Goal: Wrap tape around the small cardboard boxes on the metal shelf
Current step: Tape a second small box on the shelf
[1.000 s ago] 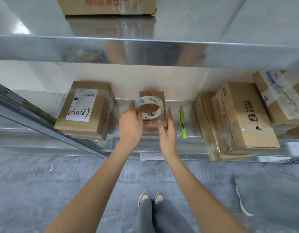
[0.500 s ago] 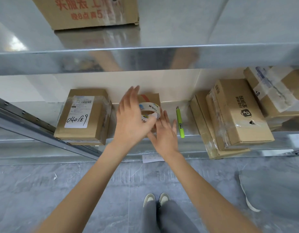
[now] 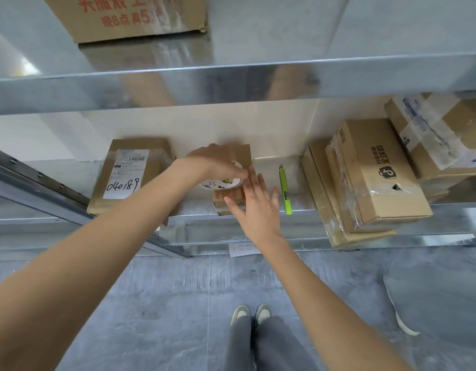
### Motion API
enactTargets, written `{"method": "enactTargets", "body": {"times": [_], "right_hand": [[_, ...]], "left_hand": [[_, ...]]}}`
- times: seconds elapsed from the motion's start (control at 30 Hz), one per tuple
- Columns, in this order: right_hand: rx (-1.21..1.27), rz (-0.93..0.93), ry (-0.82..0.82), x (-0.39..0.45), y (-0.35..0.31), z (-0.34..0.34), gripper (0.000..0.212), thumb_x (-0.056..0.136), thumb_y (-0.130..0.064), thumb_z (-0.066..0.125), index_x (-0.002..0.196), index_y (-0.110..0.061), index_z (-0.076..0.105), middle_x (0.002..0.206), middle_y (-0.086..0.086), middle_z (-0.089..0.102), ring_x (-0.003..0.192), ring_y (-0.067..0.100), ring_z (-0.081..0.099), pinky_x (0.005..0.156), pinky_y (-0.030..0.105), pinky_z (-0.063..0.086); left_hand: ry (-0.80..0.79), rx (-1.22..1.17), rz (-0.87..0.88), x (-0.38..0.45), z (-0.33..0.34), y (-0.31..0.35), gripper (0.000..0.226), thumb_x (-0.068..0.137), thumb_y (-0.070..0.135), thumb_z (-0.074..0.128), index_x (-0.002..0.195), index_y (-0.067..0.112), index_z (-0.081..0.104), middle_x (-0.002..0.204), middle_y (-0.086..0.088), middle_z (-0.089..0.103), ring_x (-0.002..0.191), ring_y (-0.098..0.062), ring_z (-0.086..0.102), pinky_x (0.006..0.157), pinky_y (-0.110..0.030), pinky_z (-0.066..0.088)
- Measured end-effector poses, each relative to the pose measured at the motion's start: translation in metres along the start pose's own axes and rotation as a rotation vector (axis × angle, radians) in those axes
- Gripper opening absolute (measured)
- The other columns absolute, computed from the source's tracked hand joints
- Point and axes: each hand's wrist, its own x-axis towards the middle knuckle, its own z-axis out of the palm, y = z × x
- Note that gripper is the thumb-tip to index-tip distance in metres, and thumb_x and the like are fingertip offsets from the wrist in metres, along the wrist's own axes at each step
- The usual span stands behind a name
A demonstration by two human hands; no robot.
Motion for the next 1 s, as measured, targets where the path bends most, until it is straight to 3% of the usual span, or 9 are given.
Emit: {"method": "enactTargets", "body": {"times": [0.27, 0.37, 0.47, 0.6, 0.73, 0.77, 0.83, 0.9, 1.0], "right_hand": [[-0.035, 0.006, -0.002, 0.002, 0.003, 0.002, 0.079, 0.094, -0.066, 0.029, 0.155, -0.019, 0.012, 0.163, -0.004, 0.009, 0.149, 0.018, 0.009, 0.118, 0.051, 0.002], [-0.003, 0.004, -0.003, 0.001, 0.002, 0.002, 0.078, 0.095, -0.064, 0.031, 0.155, -0.019, 0.011, 0.163, -0.004, 0.007, 0.149, 0.017, 0.009, 0.118, 0.049, 0.000], [0.009, -0.001, -0.008, 0.000, 0.002, 0.001, 0.077, 0.095, -0.064, 0.031, 0.155, -0.019, 0.011, 0.163, -0.004, 0.005, 0.149, 0.016, 0.009, 0.119, 0.048, 0.001], [0.027, -0.006, -0.016, 0.000, 0.002, -0.001, 0.077, 0.096, -0.063, 0.031, 0.155, -0.019, 0.010, 0.163, -0.004, 0.003, 0.149, 0.016, 0.008, 0.120, 0.049, 0.002], [0.037, -0.030, -0.056, 0.001, 0.003, -0.004, 0.075, 0.096, -0.062, 0.029, 0.155, -0.020, 0.009, 0.163, -0.005, 0.003, 0.149, 0.013, 0.006, 0.119, 0.051, -0.001], [0.087, -0.040, -0.063, 0.001, 0.004, -0.007, 0.074, 0.097, -0.062, 0.029, 0.155, -0.020, 0.010, 0.163, -0.006, 0.005, 0.149, 0.012, 0.006, 0.119, 0.051, -0.002], [0.216, -0.036, -0.022, 0.002, 0.010, -0.013, 0.070, 0.098, -0.056, 0.031, 0.155, -0.019, 0.014, 0.162, -0.004, 0.011, 0.149, 0.011, 0.009, 0.120, 0.048, 0.002], [0.235, 0.057, 0.132, 0.006, 0.025, -0.020, 0.062, 0.101, -0.046, 0.037, 0.152, -0.013, 0.026, 0.158, 0.005, 0.027, 0.145, 0.019, 0.026, 0.117, 0.042, 0.020], [0.087, 0.352, 0.152, 0.018, 0.055, -0.025, 0.050, 0.099, -0.036, 0.046, 0.140, -0.006, 0.042, 0.138, 0.017, 0.048, 0.124, 0.034, 0.045, 0.096, 0.042, 0.042]], "left_hand": [[-0.102, 0.093, -0.019, -0.002, -0.012, -0.006, 0.038, 0.066, 0.061, 0.058, 0.104, 0.055, 0.060, 0.100, 0.009, 0.061, 0.092, -0.018, 0.061, 0.083, -0.032, 0.055], [-0.160, 0.049, -0.029, -0.004, -0.014, -0.006, 0.010, 0.066, 0.056, 0.055, 0.070, 0.051, 0.062, 0.070, 0.020, 0.062, 0.065, -0.004, 0.055, 0.056, -0.019, 0.047], [-0.215, -0.003, -0.089, -0.003, -0.017, -0.007, 0.022, 0.068, 0.050, 0.055, 0.049, 0.038, 0.053, 0.044, 0.016, 0.046, 0.039, -0.007, 0.041, 0.046, -0.018, 0.033], [-0.197, -0.061, -0.162, 0.004, -0.017, -0.015, 0.032, 0.053, 0.061, 0.061, 0.062, 0.031, 0.055, 0.061, 0.009, 0.057, 0.052, -0.016, 0.053, 0.064, -0.030, 0.046], [-0.219, -0.147, -0.193, -0.006, -0.019, -0.012, 0.043, 0.052, 0.064, 0.063, 0.084, 0.035, 0.067, 0.098, 0.003, 0.066, 0.093, -0.014, 0.066, 0.086, -0.037, 0.056], [-0.228, -0.172, -0.183, -0.010, -0.021, -0.010, 0.038, 0.058, 0.061, 0.063, 0.086, 0.036, 0.066, 0.100, 0.005, 0.065, 0.094, -0.011, 0.064, 0.084, -0.033, 0.056], [-0.236, -0.219, -0.140, -0.015, -0.022, -0.008, 0.019, 0.076, 0.049, 0.064, 0.084, 0.031, 0.064, 0.093, 0.006, 0.061, 0.084, -0.007, 0.061, 0.059, -0.017, 0.053], [-0.227, -0.278, -0.058, -0.019, -0.022, -0.006, 0.017, 0.092, 0.031, 0.061, 0.075, 0.030, 0.056, 0.080, 0.008, 0.055, 0.069, -0.003, 0.053, 0.035, -0.008, 0.039], [-0.211, -0.317, 0.000, -0.028, -0.023, -0.003, 0.026, 0.096, 0.022, 0.057, 0.071, 0.028, 0.051, 0.075, 0.009, 0.049, 0.063, 0.000, 0.046, 0.031, -0.007, 0.033]]}}
